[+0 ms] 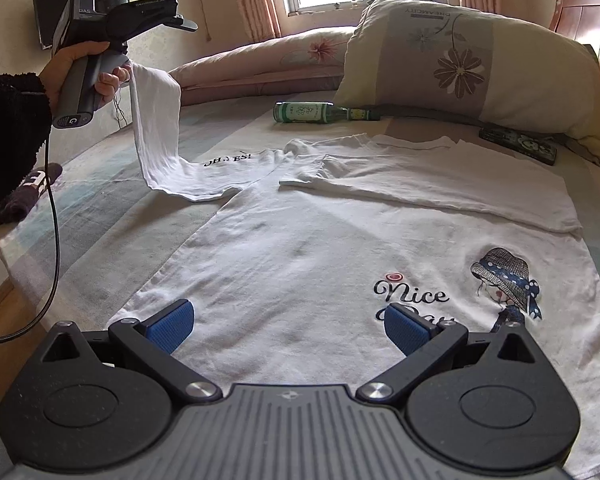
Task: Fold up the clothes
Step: 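Carry the lifted sleeve with the left gripper across the shirt front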
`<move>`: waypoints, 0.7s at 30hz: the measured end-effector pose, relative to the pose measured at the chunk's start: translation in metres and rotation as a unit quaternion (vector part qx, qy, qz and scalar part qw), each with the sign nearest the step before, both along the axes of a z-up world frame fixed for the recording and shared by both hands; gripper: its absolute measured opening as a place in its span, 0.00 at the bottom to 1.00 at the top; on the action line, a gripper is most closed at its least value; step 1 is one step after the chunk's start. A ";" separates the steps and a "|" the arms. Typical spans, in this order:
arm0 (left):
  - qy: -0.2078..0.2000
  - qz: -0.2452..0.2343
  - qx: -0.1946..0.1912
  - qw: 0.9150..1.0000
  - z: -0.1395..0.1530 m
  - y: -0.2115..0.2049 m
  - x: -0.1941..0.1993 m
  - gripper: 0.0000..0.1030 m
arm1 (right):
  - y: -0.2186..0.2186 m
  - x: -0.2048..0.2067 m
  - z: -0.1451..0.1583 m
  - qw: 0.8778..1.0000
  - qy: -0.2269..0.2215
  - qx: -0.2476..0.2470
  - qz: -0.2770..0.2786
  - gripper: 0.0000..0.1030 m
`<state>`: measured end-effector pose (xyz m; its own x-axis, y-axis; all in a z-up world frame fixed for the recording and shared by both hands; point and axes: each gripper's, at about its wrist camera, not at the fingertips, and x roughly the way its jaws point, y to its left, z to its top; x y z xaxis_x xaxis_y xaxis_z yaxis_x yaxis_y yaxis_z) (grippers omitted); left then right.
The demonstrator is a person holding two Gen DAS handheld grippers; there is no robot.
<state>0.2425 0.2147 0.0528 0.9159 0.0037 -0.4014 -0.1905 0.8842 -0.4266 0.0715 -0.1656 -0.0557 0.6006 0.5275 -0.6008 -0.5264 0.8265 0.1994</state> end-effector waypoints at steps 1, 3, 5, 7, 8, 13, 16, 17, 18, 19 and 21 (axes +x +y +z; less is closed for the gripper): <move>0.001 -0.003 0.001 1.000 0.001 -0.006 0.003 0.99 | -0.003 0.000 0.000 1.000 0.001 0.002 -0.003 1.00; 0.004 -0.010 0.003 1.000 0.003 -0.019 0.008 0.99 | -0.008 -0.001 0.000 1.000 0.002 0.006 -0.010 1.00; 0.004 -0.018 0.002 1.000 0.006 -0.030 0.014 0.99 | -0.015 -0.001 0.000 1.000 0.006 0.014 -0.012 1.00; 0.006 -0.025 0.003 1.000 0.008 -0.042 0.018 0.99 | -0.020 -0.002 -0.001 1.000 0.011 0.019 -0.012 1.00; 0.007 -0.028 0.005 1.000 0.010 -0.048 0.021 0.99 | -0.022 -0.002 -0.001 1.000 0.014 0.018 -0.012 1.00; 0.023 -0.040 0.010 0.999 0.014 -0.079 0.035 0.99 | -0.034 0.000 -0.007 0.999 0.033 0.017 -0.023 1.00; 0.031 -0.046 0.010 0.998 0.014 -0.096 0.042 0.99 | -0.043 0.001 -0.008 0.999 0.036 0.026 -0.030 1.00; 0.034 -0.048 0.012 0.998 0.014 -0.101 0.045 0.99 | -0.047 0.001 -0.009 0.998 0.036 0.029 -0.032 1.00; 0.038 -0.050 0.014 0.998 0.014 -0.107 0.048 0.99 | -0.050 0.001 -0.009 0.998 0.036 0.031 -0.034 1.00; 0.041 -0.051 0.016 0.998 0.013 -0.113 0.051 0.99 | -0.052 0.001 -0.009 0.998 0.037 0.033 -0.035 1.00; 0.048 -0.055 0.020 0.997 0.012 -0.124 0.056 0.99 | -0.057 0.001 -0.011 0.998 0.040 0.035 -0.039 1.00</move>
<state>0.2989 0.0907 0.0644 0.8687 -0.0780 -0.4891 -0.1292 0.9176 -0.3758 0.0727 -0.2224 -0.0665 0.5938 0.5231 -0.6113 -0.4411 0.8471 0.2964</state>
